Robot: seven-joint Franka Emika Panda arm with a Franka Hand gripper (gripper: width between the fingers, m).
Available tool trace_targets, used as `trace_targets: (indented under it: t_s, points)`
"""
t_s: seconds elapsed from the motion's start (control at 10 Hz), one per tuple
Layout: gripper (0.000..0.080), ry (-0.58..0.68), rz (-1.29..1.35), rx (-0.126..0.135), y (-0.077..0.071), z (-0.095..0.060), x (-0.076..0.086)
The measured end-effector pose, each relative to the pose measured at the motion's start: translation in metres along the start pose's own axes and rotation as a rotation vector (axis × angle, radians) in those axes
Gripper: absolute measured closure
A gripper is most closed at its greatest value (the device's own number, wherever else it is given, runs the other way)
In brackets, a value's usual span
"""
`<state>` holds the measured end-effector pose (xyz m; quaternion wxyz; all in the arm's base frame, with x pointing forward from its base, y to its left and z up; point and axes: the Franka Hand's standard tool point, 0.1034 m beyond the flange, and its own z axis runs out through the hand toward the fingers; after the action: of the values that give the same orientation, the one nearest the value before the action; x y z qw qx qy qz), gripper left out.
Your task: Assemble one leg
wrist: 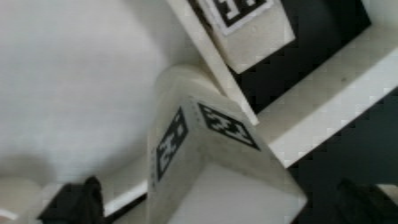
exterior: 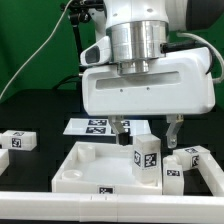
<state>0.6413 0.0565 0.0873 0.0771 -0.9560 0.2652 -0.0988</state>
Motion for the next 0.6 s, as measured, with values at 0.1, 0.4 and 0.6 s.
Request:
trace_targets:
  t_s: [0.1,0.4,0.6]
  points:
    - [0.0151,0.006,-0.127,-0.009,0.0013,0.0009,0.0004]
    - [0.0151,0.013,-0.474,-0.046,0.0018,0.0030,-0.0008]
    - [0.0151,0.002,-0.631,-0.056,-0.0025,0.0016,-0.0010]
